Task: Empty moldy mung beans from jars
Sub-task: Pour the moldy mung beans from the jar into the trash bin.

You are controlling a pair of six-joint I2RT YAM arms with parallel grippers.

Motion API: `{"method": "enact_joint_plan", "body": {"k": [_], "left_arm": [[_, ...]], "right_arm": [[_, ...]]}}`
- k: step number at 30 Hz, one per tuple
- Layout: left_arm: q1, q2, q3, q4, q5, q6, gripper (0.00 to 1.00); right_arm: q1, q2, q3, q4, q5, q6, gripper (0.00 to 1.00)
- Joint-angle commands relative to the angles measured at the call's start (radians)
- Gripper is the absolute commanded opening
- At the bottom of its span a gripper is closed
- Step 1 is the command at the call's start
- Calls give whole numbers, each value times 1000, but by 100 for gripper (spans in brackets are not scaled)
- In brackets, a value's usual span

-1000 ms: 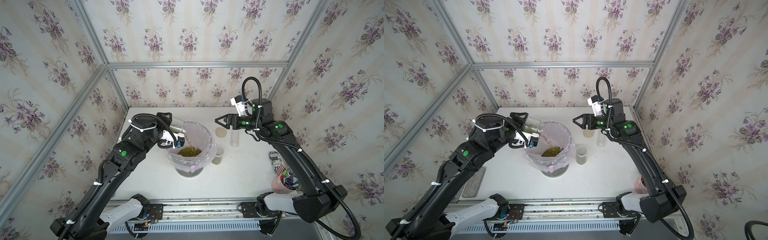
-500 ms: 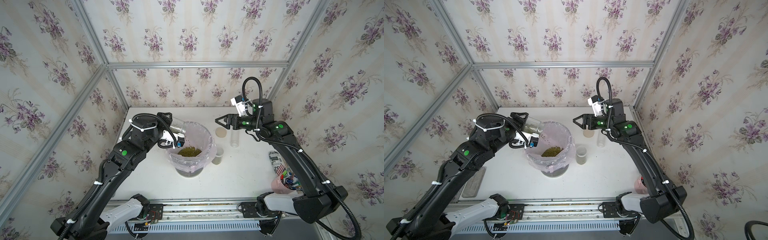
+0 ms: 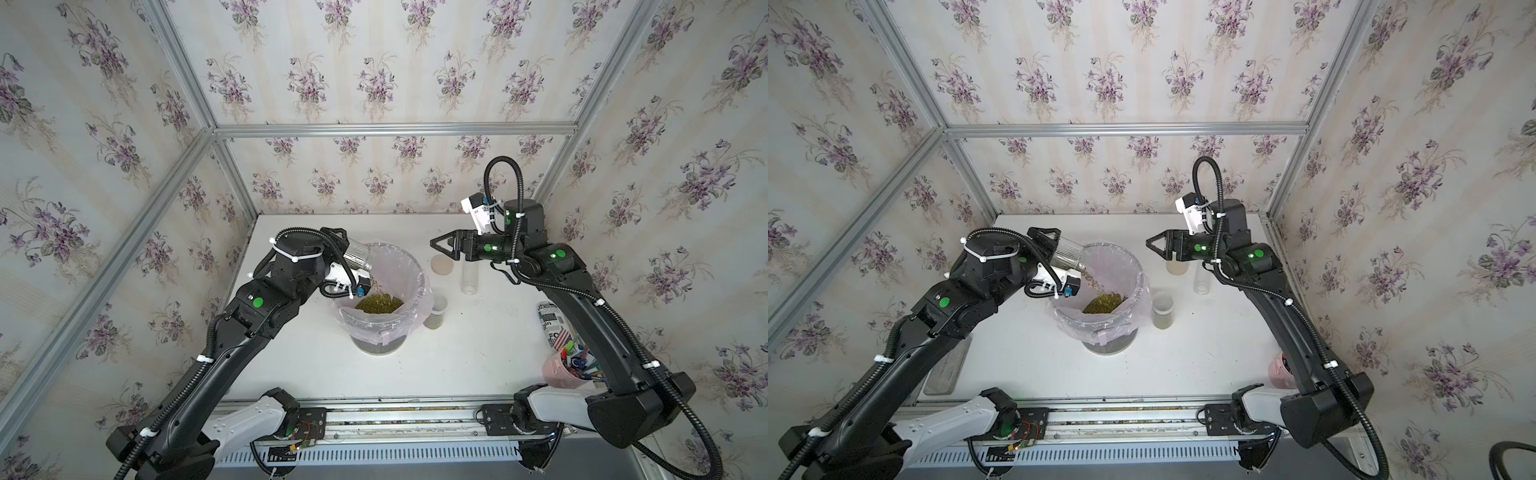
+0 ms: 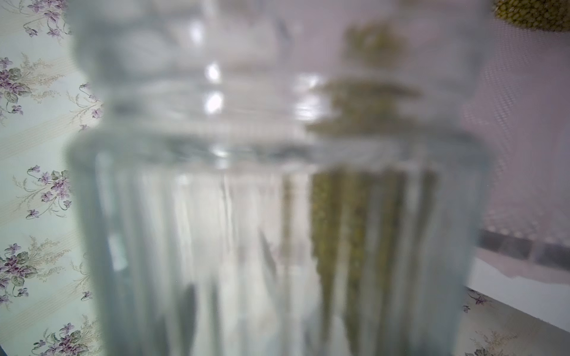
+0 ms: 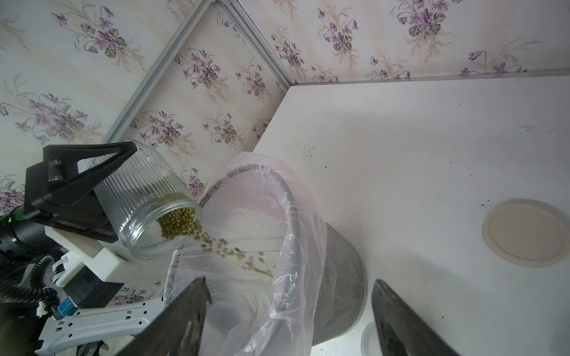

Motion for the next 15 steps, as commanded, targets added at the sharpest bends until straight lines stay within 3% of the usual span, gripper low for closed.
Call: {"method": "enact_joint_plan", "body": {"k": [1,6,15], "left_arm": [[-4,-11,15,58,13,73,0],[-5,-30,20,56,67,24,0],[-18,-12,6,55,-7,75,0]], "right_arm": [[-1,-10,6,29,-6,4,81],[0,-15,0,34,-12,8,81],[0,-22,-6,37,-16,9,81]]}}
